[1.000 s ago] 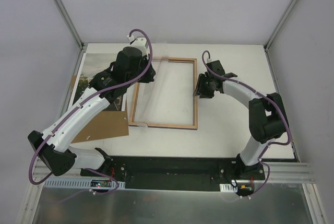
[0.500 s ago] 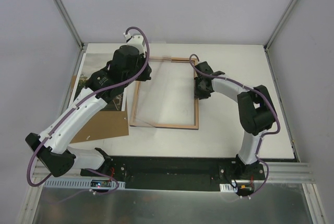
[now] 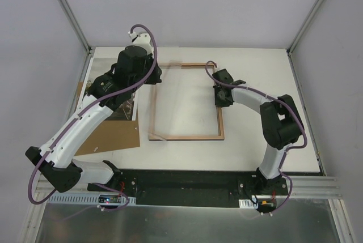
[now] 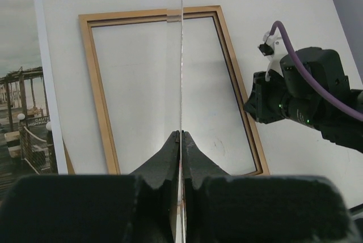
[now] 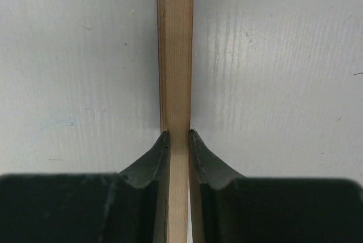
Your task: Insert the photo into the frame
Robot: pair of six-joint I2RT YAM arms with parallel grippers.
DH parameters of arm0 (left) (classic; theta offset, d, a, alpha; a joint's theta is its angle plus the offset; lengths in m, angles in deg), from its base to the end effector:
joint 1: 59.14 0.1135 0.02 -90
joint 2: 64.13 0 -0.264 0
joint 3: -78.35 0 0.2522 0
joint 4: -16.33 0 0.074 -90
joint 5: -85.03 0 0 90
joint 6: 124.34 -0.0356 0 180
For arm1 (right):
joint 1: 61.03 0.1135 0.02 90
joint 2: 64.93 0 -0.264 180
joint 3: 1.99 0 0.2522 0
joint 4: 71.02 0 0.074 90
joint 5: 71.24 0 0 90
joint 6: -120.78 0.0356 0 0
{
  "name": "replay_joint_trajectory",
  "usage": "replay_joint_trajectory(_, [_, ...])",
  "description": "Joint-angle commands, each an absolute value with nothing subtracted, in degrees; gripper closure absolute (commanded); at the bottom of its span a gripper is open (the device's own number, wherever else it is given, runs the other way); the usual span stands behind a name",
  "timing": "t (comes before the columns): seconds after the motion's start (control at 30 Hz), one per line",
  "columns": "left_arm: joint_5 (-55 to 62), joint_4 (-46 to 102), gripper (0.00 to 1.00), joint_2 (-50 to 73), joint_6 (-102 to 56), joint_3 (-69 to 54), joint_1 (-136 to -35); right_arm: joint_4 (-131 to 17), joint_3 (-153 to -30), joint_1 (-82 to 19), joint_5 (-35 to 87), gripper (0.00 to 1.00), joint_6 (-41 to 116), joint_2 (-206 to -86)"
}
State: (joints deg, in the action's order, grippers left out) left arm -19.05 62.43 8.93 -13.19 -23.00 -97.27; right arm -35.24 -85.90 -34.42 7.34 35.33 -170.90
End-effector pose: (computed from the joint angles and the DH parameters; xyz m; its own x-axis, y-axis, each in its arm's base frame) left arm 0.2165 -0.1590 0.4524 -0.3747 -0.1508 -0.9148 0.3018 0.9131 -0.2741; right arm 0.3468 0.1658 0.1804 -0.7819 -0.3047 -0.5439 -0.2837 0.9508 -0.1249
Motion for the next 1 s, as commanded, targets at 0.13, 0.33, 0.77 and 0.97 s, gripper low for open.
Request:
replay_joint_trajectory(0.13, [-19.21,61.47,1.0,6.71,-8.15,-27.78,-94.04,-31.78,-78.68,-34.66,5.48,0.93,33.06,-167.68])
replay_joint_trajectory(0.33, [-14.91,61.29,1.0,5.83,-4.29,-26.64,-91.05,-31.34,-74.38,-34.14,6.62,0.94,34.29,-163.9])
replay_joint_trajectory(0.77, [1.7,56.02,1.0,5.48,4.06,-21.11,-82.17,-30.72,-68.14,-30.27,8.73,0.94,34.82,-158.19])
replay_joint_trajectory(0.97, [9.0,51.02,1.0,3.2,8.89,-13.82,-77.34,-30.81,-64.97,-30.18,12.16,0.92,35.43,-154.67])
